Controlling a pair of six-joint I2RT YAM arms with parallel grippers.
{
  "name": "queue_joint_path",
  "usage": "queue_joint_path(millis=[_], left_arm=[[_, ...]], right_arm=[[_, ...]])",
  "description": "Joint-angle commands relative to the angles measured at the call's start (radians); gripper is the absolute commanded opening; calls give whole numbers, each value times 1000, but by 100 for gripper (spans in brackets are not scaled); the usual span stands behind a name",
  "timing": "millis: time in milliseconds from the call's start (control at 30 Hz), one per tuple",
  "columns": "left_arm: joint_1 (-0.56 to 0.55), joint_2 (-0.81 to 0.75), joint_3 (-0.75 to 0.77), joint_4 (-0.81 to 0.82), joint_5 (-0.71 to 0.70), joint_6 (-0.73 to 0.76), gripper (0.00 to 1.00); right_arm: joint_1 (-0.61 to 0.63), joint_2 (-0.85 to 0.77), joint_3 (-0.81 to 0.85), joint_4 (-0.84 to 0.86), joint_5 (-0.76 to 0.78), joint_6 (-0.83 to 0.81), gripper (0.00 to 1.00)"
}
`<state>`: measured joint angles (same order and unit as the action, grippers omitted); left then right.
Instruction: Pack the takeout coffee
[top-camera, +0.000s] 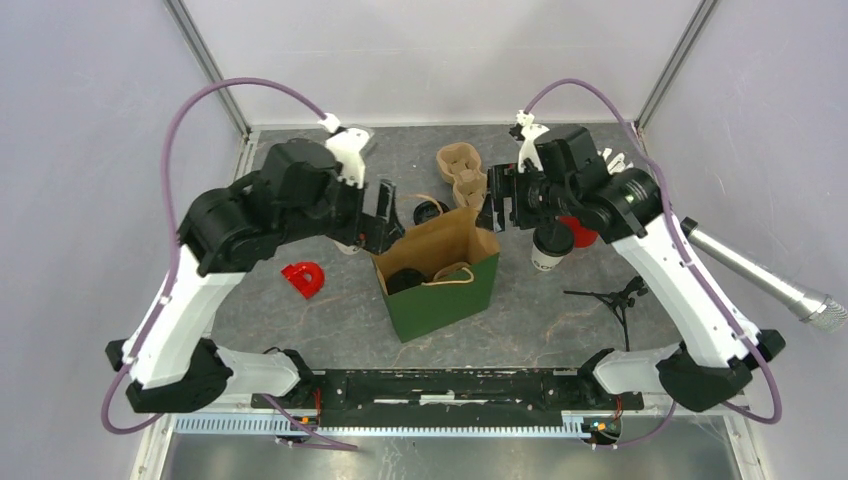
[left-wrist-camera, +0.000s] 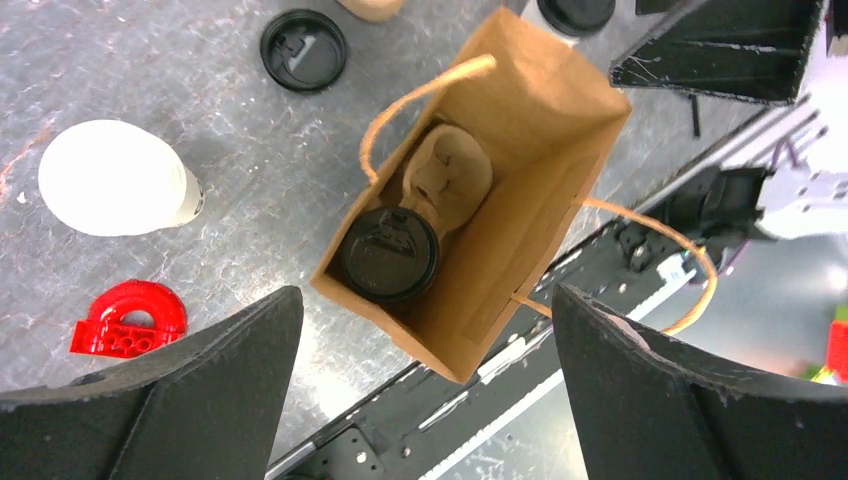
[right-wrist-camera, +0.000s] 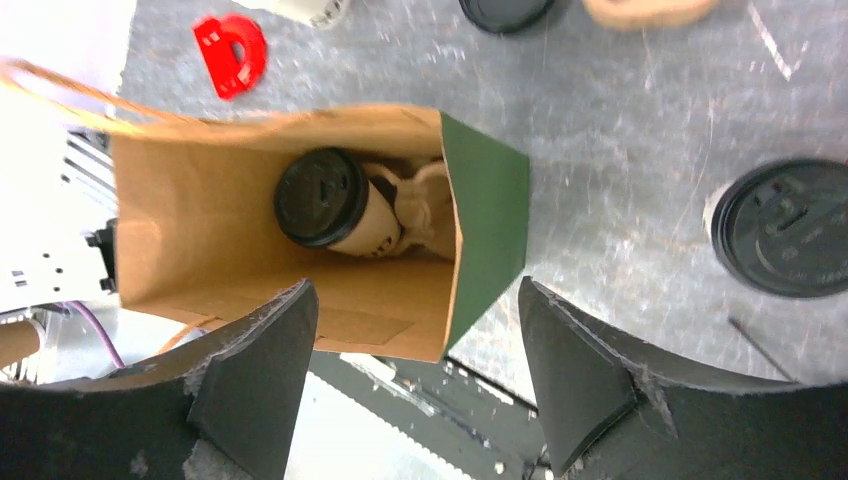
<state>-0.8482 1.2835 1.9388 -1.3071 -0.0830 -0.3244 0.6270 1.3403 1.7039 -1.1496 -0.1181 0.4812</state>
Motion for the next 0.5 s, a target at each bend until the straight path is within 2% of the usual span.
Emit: queue_joint_path(millis=[0, 133, 200, 233, 333, 467], left_arm=[[9, -67, 67, 24, -89, -157, 100], [16, -42, 36, -132, -50, -269, 98], [17, -66, -58, -166, -31, -315, 86], [18, -93, -118, -158, -29, -344, 80], [26, -187, -275, -90, -15, -448, 72], [37, -219, -392, -12, 51, -489, 70]], right_arm=[[-2, -97, -31, 205, -8, -50, 79], [17, -127, -80, 360, -77, -58, 77], [47, -125, -95, 398, -90, -63, 77], [74, -119, -99, 408, -85, -73, 77], [169, -97, -104, 427, -30, -114, 76], [236, -81, -139, 457, 3, -170, 76]])
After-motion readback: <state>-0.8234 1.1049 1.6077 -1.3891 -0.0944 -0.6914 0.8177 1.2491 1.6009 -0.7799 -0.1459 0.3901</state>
